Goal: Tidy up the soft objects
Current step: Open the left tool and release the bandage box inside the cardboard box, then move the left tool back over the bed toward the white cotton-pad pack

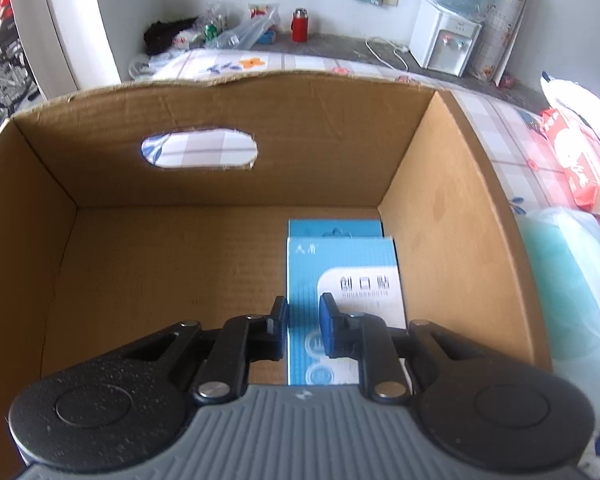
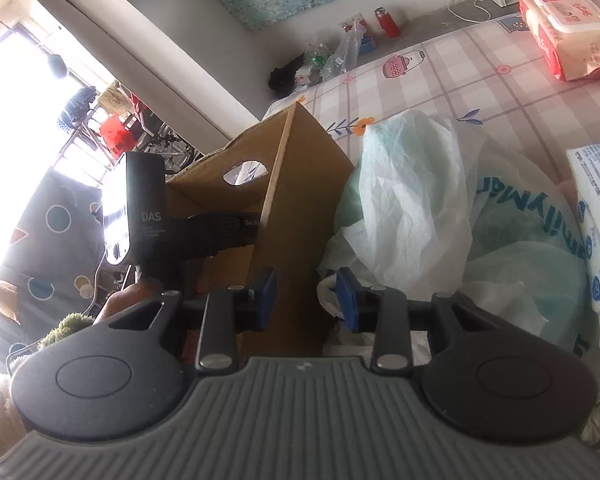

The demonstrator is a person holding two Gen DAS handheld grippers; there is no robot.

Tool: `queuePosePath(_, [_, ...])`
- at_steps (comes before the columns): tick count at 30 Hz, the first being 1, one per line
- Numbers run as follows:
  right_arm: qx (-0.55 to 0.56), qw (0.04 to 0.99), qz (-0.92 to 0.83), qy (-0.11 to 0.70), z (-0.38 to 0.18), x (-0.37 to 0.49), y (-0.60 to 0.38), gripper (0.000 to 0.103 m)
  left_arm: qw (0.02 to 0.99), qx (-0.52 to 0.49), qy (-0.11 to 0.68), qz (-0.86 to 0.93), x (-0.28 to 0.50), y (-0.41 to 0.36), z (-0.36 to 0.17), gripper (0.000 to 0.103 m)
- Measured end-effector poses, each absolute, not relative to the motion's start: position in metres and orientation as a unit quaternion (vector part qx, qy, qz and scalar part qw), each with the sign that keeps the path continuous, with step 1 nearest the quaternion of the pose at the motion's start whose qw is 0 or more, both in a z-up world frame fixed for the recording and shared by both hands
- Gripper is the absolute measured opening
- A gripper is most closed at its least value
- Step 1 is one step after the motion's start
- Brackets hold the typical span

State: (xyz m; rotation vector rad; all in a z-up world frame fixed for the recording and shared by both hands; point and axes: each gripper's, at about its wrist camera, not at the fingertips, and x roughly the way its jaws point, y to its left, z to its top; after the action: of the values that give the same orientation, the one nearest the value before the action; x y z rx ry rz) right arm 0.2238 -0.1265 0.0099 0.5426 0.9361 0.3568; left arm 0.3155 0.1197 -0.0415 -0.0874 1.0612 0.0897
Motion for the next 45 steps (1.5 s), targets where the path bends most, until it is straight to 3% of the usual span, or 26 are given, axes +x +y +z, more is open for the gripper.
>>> queuePosePath(7, [0.258,0.846,0.161,0.439,0.012,0.207,-0.138,0.033,0.849,-0.067,0.524,0.023,0.309,0.129,-0.023,0.019])
queuePosePath(12, [0.247,0.846,0.17,0.442,0.013,0.199,-0.138,0.033,0.834,0.006,0.552,0.004,0.266,0.125,-0.005,0.024])
queuePosePath(18, [0.254,0.84,0.172,0.448,0.005,0.187,-0.132,0.033,0.801,0.03,0.598,-0.003,0.256,0.115,-0.033,0.024])
queuePosePath(28, [0.258,0.85,0.132,0.441,0.005,0.147,-0.168,0.033,0.817,-0.011,0.575,0.029,0.287,0.116,-0.051,0.027])
queuePosePath(33, [0.267,0.845,0.112,0.45,-0.007,0.137,-0.183,0.033,0.821,-0.046,0.568,0.039,0.288,0.125,-0.05,0.039])
queuePosePath(35, [0.27,0.843,0.11,0.453,-0.011,0.134,-0.185,0.033,0.826,-0.048,0.559,0.046,0.285,0.125,-0.048,0.069])
queuePosePath(38, [0.272,0.842,0.108,0.453,-0.013,0.13,-0.185,0.033,0.83,-0.045,0.552,0.062,0.281,0.13,-0.042,0.087])
queuePosePath(45, [0.261,0.849,0.103,0.447,-0.011,0.121,-0.189,0.034,0.848,-0.084,0.519,0.069,0.251,0.16,0.002,0.093])
